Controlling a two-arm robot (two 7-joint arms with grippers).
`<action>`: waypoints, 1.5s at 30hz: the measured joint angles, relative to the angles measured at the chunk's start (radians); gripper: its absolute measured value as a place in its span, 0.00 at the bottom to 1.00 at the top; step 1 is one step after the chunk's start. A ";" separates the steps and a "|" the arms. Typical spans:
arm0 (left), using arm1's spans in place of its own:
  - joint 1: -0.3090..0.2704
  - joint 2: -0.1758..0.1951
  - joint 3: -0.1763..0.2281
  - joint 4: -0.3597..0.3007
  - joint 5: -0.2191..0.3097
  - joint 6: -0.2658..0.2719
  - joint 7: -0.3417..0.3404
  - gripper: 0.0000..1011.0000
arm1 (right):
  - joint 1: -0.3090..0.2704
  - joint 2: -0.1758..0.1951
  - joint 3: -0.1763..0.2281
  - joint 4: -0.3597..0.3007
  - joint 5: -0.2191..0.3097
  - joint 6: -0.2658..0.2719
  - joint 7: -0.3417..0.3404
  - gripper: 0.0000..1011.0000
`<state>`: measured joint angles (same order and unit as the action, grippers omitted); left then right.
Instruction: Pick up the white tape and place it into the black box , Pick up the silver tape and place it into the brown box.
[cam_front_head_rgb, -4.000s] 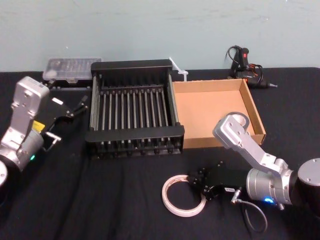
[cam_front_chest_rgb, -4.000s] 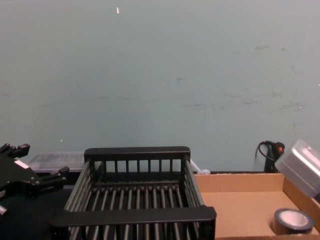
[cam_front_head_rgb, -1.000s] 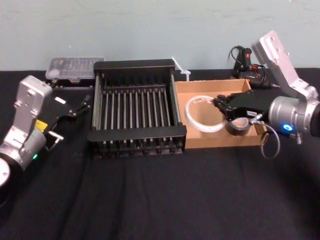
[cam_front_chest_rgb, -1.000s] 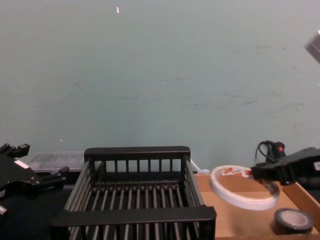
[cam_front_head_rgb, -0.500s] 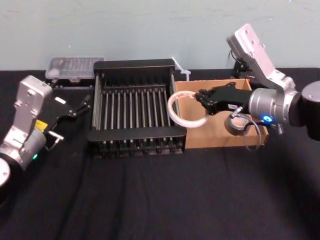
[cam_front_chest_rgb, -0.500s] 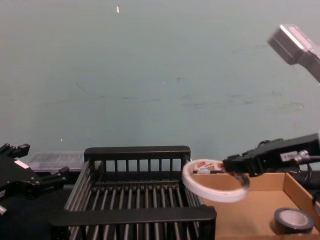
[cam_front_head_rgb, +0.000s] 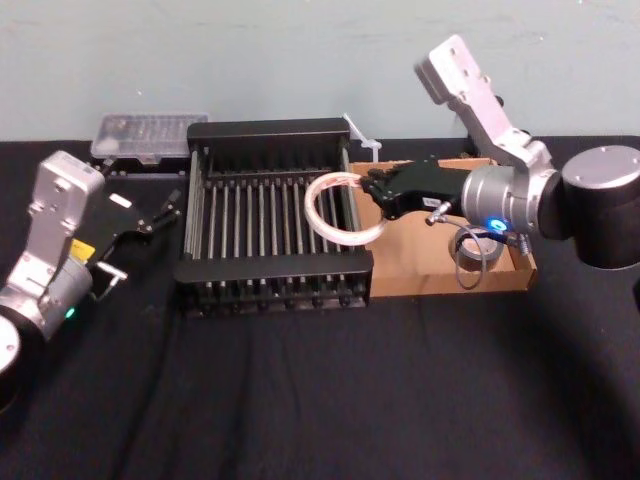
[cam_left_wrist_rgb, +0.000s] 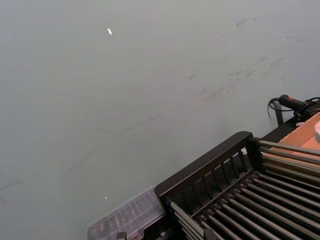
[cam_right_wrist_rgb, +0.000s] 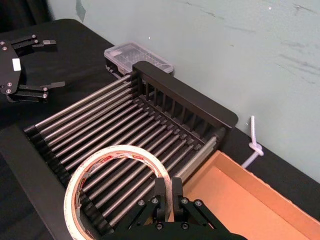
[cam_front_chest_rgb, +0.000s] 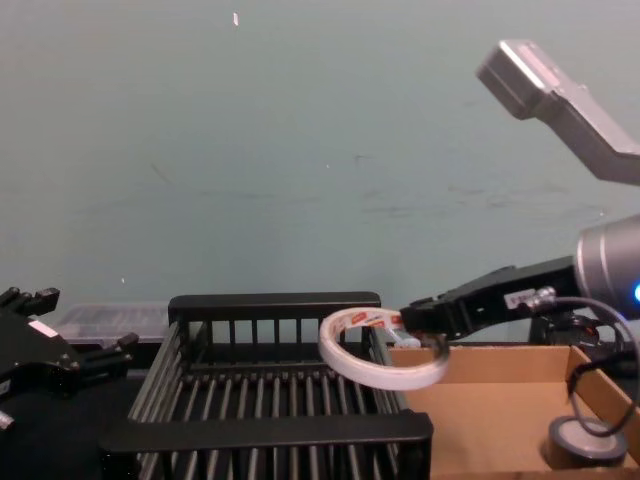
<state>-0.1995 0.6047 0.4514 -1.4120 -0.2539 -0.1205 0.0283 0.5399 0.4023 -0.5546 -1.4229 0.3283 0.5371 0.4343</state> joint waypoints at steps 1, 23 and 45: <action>0.000 0.000 0.000 0.000 0.000 0.000 0.000 0.99 | 0.004 -0.007 -0.004 0.005 -0.004 0.000 0.000 0.09; 0.000 0.000 0.000 0.000 0.000 0.000 0.000 0.99 | 0.061 -0.108 -0.015 0.133 -0.078 -0.050 -0.011 0.09; 0.000 0.000 0.000 0.000 0.000 0.000 0.000 0.99 | 0.063 -0.120 -0.007 0.144 -0.088 -0.057 -0.009 0.09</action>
<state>-0.1995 0.6047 0.4514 -1.4120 -0.2539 -0.1205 0.0283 0.6026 0.2823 -0.5617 -1.2790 0.2405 0.4797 0.4255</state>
